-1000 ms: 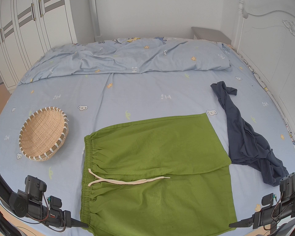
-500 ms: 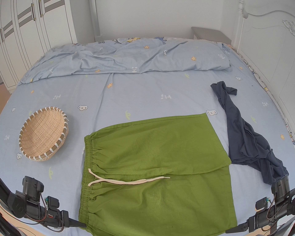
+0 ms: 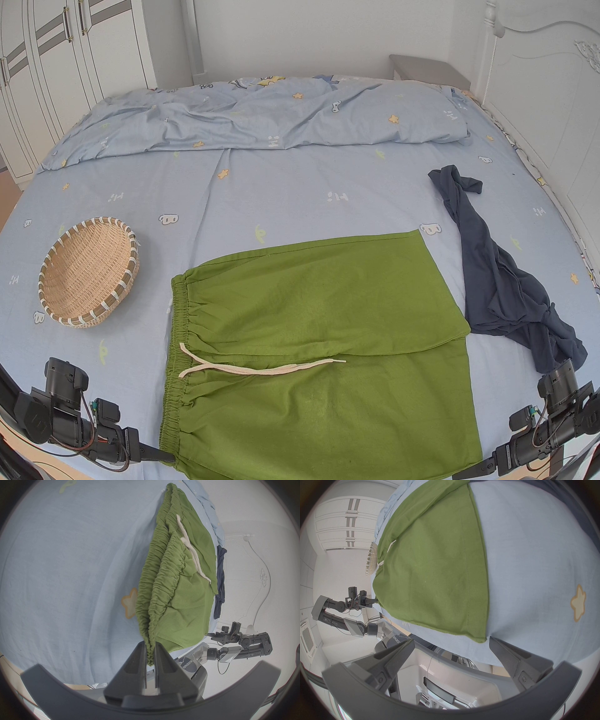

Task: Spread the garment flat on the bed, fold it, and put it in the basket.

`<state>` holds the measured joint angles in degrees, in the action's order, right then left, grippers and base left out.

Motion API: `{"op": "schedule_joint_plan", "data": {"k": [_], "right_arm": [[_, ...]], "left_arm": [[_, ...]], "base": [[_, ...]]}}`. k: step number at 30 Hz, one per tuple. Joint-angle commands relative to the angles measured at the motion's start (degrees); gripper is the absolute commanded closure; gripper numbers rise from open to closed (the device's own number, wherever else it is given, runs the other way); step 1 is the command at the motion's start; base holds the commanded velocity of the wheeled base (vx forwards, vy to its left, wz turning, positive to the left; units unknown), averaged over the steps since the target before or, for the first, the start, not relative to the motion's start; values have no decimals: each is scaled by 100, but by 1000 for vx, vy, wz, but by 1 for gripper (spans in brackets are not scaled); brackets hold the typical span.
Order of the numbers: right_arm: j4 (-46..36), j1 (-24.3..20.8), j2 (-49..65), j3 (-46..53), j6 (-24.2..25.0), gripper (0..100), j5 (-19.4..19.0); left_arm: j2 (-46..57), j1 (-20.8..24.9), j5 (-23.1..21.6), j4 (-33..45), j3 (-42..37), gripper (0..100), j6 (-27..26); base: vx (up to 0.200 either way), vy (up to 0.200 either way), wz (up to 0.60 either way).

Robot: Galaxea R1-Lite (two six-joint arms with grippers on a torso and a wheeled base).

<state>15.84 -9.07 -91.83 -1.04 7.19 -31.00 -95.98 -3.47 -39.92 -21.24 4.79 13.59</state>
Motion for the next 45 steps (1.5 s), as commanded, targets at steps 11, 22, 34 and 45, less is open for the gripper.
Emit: {"op": "schedule_joint_plan", "data": {"k": [11, 22, 34, 45], "right_arm": [[174, -262, -713, -283, 37, 0, -20], [332, -25, -669, -204, 81, 100, -20], [332, 107, -274, -55, 89, 100, -29], [-476, 213, 1625, -1267, 942, 100, 33]], "left_arm": [[9, 5, 2, -3, -4, 100, 3], [9, -4, 2, -3, -13, 100, -6], [97, -4, 2, 93, -13, 100, 47], [1468, 356, -33, 1508, 1182, 100, 2130]], "base": [[0, 0, 0], [0, 0, 0], [0, 0, 0], [0, 0, 0]]}}
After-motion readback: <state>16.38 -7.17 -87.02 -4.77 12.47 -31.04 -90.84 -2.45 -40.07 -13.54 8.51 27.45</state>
